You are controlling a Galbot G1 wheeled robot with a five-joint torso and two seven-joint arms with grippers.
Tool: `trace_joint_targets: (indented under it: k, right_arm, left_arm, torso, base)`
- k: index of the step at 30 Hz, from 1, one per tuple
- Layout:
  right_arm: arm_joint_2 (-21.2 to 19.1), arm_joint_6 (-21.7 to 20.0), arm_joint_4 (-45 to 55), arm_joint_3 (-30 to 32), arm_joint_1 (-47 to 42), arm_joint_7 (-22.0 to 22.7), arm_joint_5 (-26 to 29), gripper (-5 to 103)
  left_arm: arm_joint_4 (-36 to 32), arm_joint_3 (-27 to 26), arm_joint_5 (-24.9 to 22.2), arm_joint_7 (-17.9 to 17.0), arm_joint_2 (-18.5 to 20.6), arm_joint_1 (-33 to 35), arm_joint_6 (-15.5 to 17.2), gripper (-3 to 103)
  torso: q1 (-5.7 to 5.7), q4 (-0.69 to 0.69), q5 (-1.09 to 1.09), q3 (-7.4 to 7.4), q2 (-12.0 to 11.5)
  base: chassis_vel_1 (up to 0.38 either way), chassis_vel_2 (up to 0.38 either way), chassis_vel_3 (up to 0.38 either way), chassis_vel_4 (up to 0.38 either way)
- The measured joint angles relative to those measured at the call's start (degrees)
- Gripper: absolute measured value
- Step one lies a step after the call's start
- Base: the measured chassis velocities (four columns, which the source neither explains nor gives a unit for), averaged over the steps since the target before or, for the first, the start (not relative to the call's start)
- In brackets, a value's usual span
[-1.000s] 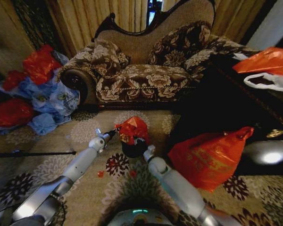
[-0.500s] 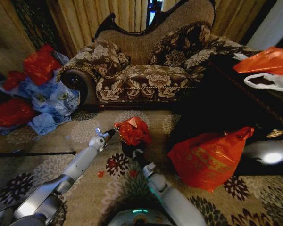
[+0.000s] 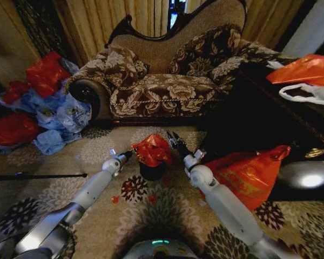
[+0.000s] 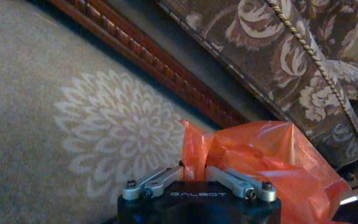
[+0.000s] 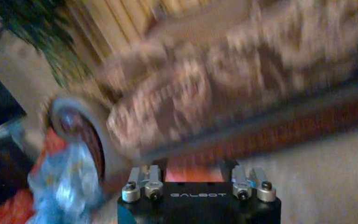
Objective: Place a garbage bag over the trash bin.
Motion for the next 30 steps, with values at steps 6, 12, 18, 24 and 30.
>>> trace_joint_targets:
  k: [6, 12, 18, 24, 30]
  right_arm:
    - [2.0, -5.9, -4.9, -1.9, 1.2, -1.3, 2.7, 76]
    - [3.5, -9.1, -8.5, -3.6, 3.0, -3.2, 3.6, 85]
    - [5.0, -9.5, -11.4, -4.7, 4.9, -4.0, 4.5, 62]
    - [4.8, -10.2, -11.3, -5.3, 5.1, -5.0, 5.1, 40]
    - [3.7, -9.2, -9.3, -5.5, 4.2, -5.9, 5.4, 18]
  left_arm:
    - [-0.1, 0.0, 0.0, 0.1, 0.1, -0.1, 0.0, 0]
    - [-0.1, 0.0, -0.1, 0.1, 0.0, -0.4, 0.0, 0]
    - [0.2, 0.0, -0.2, 0.1, -0.1, -0.7, 0.0, 0]
    - [0.3, 0.0, -0.2, 0.1, -0.3, -1.0, -0.1, 0]
    - [0.3, -0.1, -0.2, 0.0, -0.4, -1.0, -0.1, 0]
  torso:
    - [0.00, 0.01, -0.02, 0.00, 0.0]
    - [0.00, 0.00, -0.02, 0.00, 0.0]
    - [0.00, 0.01, -0.02, -0.01, 0.0]
    - [0.00, 0.00, -0.02, -0.01, 0.0]
    - [-0.01, 0.00, -0.03, -0.01, 0.0]
  base:
    - [0.000, 0.000, 0.000, 0.000]
    - [0.000, 0.000, 0.000, 0.000]
    - [0.000, 0.000, 0.000, 0.000]
    - [0.000, 0.000, 0.000, 0.000]
    - [0.000, 0.000, 0.000, 0.000]
